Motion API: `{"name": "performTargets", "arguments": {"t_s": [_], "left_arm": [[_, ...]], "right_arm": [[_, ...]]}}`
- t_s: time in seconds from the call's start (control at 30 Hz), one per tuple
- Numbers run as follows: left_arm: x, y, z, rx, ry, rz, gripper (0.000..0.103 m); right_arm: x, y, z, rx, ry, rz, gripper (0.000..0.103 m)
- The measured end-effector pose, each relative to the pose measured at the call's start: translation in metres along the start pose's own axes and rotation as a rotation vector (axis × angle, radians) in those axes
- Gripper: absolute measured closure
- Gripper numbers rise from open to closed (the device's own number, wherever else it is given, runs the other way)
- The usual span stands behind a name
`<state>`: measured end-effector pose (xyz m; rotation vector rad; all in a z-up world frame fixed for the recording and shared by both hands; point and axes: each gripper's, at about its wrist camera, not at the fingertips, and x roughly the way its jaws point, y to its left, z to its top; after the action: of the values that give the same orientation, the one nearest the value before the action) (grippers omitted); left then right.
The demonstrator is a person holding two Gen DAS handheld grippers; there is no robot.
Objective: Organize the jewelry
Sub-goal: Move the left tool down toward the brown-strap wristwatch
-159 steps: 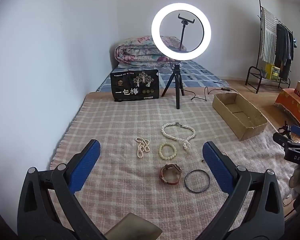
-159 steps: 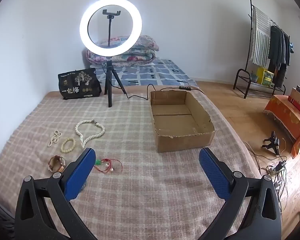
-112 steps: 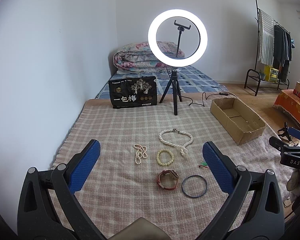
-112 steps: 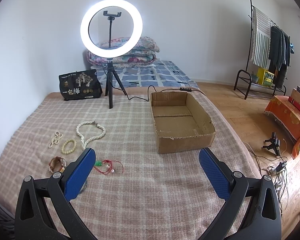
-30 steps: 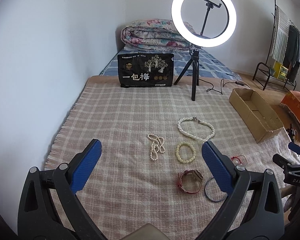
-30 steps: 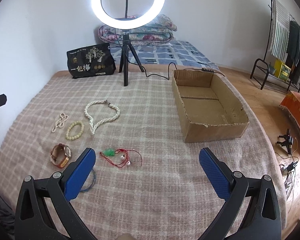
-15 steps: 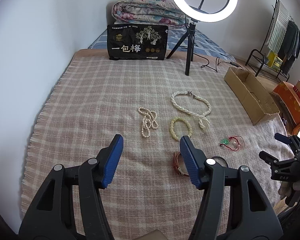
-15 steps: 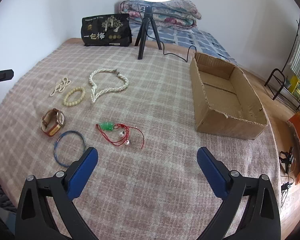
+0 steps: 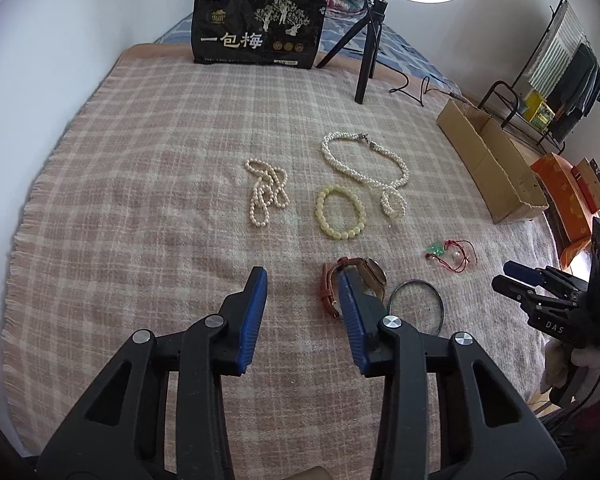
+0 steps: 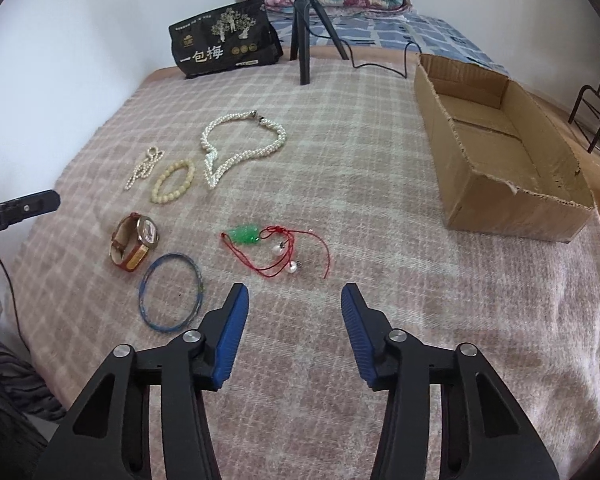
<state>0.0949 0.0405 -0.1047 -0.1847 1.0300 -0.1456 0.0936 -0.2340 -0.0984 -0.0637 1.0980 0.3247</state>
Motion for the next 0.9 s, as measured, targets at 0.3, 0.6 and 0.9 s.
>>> {"name": "performTargets", "arguments": {"t_s": [0.3, 0.6, 0.9], "left_arm": [[0.015, -0.003, -0.003, 0.006, 0.040, -0.014, 0.073], [0.029, -0.007, -0.007, 0.010, 0.084, -0.021, 0.073], [0.045, -0.007, -0.009, -0.002, 0.136, -0.042, 0.073]], "right_arm": [[0.020, 0.001, 0.001, -0.056, 0.043, 0.017, 0.085], [0.036, -0.003, 0.000, -0.067, 0.081, 0.027, 0.087], [0.049, -0.004, 0.010, -0.120, 0.071, -0.005, 0.087]]}}
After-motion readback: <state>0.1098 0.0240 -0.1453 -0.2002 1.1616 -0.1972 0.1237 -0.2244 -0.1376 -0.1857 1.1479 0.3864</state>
